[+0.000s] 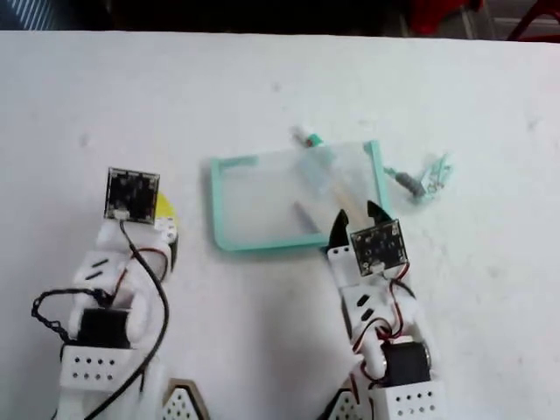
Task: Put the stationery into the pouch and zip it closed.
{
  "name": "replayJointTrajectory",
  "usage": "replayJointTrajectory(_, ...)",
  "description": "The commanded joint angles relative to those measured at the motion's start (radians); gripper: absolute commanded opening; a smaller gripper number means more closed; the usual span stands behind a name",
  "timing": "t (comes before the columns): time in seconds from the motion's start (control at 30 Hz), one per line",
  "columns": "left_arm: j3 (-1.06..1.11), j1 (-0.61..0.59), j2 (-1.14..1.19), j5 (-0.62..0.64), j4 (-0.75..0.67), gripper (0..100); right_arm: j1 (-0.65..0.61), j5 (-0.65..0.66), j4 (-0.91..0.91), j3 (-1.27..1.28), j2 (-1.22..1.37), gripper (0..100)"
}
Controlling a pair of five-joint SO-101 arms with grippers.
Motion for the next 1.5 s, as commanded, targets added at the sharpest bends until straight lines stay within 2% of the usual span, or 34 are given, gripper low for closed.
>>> replayJointTrajectory(0.0,-0.003,0.018,-0.039,-0.011,-0.028,2,0.008,0.006,0.015,-0.063,0.004,14.0)
replayJointTrajectory(0.13,-0.002,0.018,-0.039,-0.011,-0.028,2,0.008,0.003,0.033,-0.098,0.005,14.0)
replayJointTrajectory(0.23,-0.002,0.018,-0.039,-0.012,-0.028,2,-0.001,-0.035,0.134,-0.269,0.047,14.0)
replayJointTrajectory(0.47,0.025,0.019,-0.038,-0.012,-0.038,2,0.007,-0.074,0.173,-0.566,0.366,14.0)
replayJointTrajectory(0.67,0.011,0.019,-0.038,-0.011,-0.046,2,0.01,0.041,0.176,-0.68,0.613,14.0)
replayJointTrajectory(0.8,-0.089,0.047,-0.038,-0.012,0.078,2,0.068,0.121,0.176,-0.715,0.679,14.2)
replayJointTrajectory(0.93,-0.104,0.087,-0.018,-0.129,0.084,2,0.111,0.091,0.288,-0.836,0.676,14.5)
replayJointTrajectory(1.1,-0.187,0.133,0.229,-0.17,0.075,2,0.081,0.117,0.383,-0.974,0.714,14.5)
replayJointTrajectory(1.3,-0.407,0.127,0.67,-0.133,0.146,2,0.068,0.115,0.522,-1.14,0.848,14.5)
replayJointTrajectory(1.37,-0.451,0.128,0.739,-0.087,0.169,2,0.079,0.127,0.561,-1.214,0.911,14.5)
replayJointTrajectory(1.47,-0.457,0.133,0.75,-0.075,0.164,2,0.122,0.216,0.604,-1.315,1.038,14.5)
